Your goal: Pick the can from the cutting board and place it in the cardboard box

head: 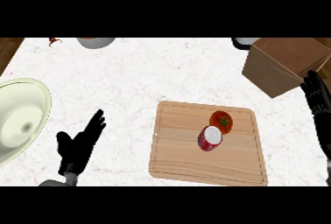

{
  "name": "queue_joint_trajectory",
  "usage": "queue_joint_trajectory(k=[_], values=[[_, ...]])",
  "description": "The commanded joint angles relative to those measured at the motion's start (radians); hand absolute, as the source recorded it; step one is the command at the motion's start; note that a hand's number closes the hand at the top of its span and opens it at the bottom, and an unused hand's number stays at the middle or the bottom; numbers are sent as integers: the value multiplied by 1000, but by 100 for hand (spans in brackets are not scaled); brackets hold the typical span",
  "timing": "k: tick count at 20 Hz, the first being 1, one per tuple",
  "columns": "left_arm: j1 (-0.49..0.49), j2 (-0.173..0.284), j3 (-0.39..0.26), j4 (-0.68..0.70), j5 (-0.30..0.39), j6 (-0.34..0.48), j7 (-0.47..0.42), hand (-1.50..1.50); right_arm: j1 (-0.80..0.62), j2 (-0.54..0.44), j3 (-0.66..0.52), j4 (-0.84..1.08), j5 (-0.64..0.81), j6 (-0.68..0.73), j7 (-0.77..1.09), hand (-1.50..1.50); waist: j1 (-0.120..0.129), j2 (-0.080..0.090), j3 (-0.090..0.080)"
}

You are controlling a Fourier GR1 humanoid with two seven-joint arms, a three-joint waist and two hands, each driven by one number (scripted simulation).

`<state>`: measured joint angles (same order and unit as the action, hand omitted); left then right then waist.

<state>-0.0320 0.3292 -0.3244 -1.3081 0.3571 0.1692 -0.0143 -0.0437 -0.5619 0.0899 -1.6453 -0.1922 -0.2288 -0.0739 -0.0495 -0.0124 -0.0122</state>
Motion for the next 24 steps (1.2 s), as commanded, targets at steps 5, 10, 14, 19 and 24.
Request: queue_joint_trajectory(k=[5,10,14,19,24], values=[[-216,137,-4,-125,-162,-36,-99,0,-241,-41,17,-125,-207,318,-79,-150,94,2,18],[-309,168,-1,-144,-181,-84,-76,0,-351,-213,4,71,-165,597,-240,-150,91,27,16],[-266,178,-3,-176,-184,-104,-110,0,-378,-235,39,195,35,681,-528,-150,106,28,17],[-249,173,2,-138,-208,-113,-152,0,-462,-266,101,261,268,669,-742,-150,92,25,14],[-244,197,54,-134,-195,-120,-144,0,-491,-353,225,118,448,674,-631,-150,68,14,11]])
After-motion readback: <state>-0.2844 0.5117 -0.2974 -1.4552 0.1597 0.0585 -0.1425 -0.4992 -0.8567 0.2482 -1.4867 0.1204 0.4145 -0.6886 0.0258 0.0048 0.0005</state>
